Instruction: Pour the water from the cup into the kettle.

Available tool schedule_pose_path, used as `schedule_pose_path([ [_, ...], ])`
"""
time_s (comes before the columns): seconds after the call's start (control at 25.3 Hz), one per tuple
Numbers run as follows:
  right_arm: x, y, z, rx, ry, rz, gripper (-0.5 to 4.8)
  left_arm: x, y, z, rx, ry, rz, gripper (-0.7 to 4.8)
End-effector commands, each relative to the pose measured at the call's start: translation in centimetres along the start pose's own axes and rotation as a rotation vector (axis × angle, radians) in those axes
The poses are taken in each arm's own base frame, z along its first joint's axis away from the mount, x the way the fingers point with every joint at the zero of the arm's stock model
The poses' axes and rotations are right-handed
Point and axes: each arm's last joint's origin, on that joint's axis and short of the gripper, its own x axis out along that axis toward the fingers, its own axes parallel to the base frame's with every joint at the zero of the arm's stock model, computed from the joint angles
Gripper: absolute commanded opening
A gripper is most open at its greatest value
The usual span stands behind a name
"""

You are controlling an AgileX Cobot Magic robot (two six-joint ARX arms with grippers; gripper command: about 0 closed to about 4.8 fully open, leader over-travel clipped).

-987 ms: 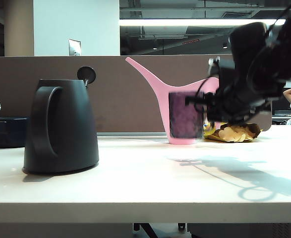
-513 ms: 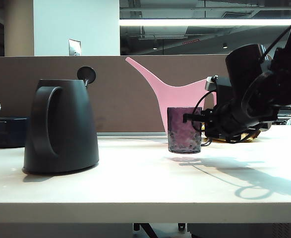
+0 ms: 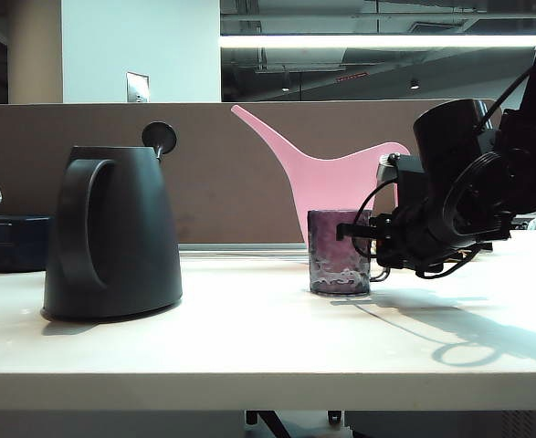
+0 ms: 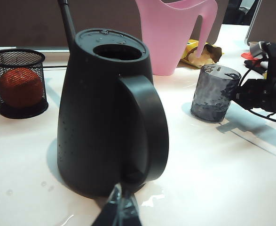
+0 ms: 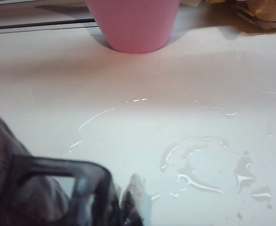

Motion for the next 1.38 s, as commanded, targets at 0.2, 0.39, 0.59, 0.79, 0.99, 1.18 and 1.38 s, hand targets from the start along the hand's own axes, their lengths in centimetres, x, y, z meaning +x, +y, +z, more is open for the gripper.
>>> schedule_pose_path([
  [0.2, 0.0, 0.0, 0.0, 0.001, 0.019, -0.005, 0.99, 0.0, 0.0, 0.2, 0.007, -0.014, -0.004, -0.05],
  [0.39, -0.1, 0.0, 0.1, 0.001, 0.018, -0.002, 1.22, 0.0, 0.0, 0.2, 0.007, -0.015, -0.004, -0.05],
  [0.59, -0.8, 0.1, 0.8, -0.011, 0.072, -0.013, 1.22, 0.0, 0.0, 0.3, 0.007, -0.016, -0.004, -0.05],
  [0.79, -1.6, 0.1, 1.7, -0.020, 0.126, -0.024, 1.22, 0.0, 0.0, 0.3, 0.007, -0.016, -0.004, -0.05],
  [0.99, -2.4, 0.1, 2.1, -0.032, 0.193, -0.031, 1.22, 0.0, 0.0, 0.3, 0.010, -0.022, -0.004, -0.05],
  [1.18, -3.6, 0.2, 3.9, -0.033, 0.185, -0.027, 1.22, 0.0, 0.0, 0.4, 0.011, -0.023, -0.004, -0.05],
  [1.38, -5.0, 0.1, 5.0, -0.043, 0.231, -0.046, 1.22, 0.0, 0.0, 0.3, 0.010, -0.023, -0.004, -0.05],
])
